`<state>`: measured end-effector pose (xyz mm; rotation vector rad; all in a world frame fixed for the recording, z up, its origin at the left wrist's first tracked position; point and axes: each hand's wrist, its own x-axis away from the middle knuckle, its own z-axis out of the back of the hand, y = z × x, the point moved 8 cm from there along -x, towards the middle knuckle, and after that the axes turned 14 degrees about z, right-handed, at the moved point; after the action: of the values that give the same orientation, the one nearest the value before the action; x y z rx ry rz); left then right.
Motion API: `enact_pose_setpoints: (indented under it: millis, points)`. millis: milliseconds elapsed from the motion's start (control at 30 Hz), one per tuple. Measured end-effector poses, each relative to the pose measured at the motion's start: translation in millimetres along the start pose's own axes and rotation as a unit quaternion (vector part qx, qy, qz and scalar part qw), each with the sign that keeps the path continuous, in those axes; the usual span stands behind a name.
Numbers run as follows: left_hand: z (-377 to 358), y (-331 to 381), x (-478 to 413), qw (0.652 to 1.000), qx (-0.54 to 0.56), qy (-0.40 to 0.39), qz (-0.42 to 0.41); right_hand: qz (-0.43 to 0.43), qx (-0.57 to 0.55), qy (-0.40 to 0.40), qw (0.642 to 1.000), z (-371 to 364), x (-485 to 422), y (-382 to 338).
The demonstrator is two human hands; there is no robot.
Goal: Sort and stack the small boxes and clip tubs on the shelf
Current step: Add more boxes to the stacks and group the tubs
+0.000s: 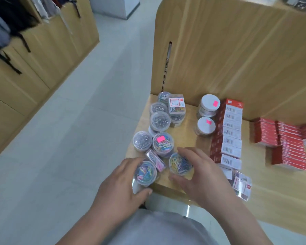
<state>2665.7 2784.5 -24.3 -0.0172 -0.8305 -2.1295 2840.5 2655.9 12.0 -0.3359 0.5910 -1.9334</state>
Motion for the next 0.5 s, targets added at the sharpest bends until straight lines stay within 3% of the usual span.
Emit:
enact_pose_setpoints:
  millis: [200,500]
  points:
    - [-7.0,3.2,-2.5,0.998,0.031,0.057,0.002,-0.025,0.011,0.033,0.999,-2.8,2.3,1.5]
    - [-9.6,3.5,-1.7,0.997,0.046,0.068,0.004,-0.052,-0.011,0.063,0.997,-6.1,9.1,4.4]
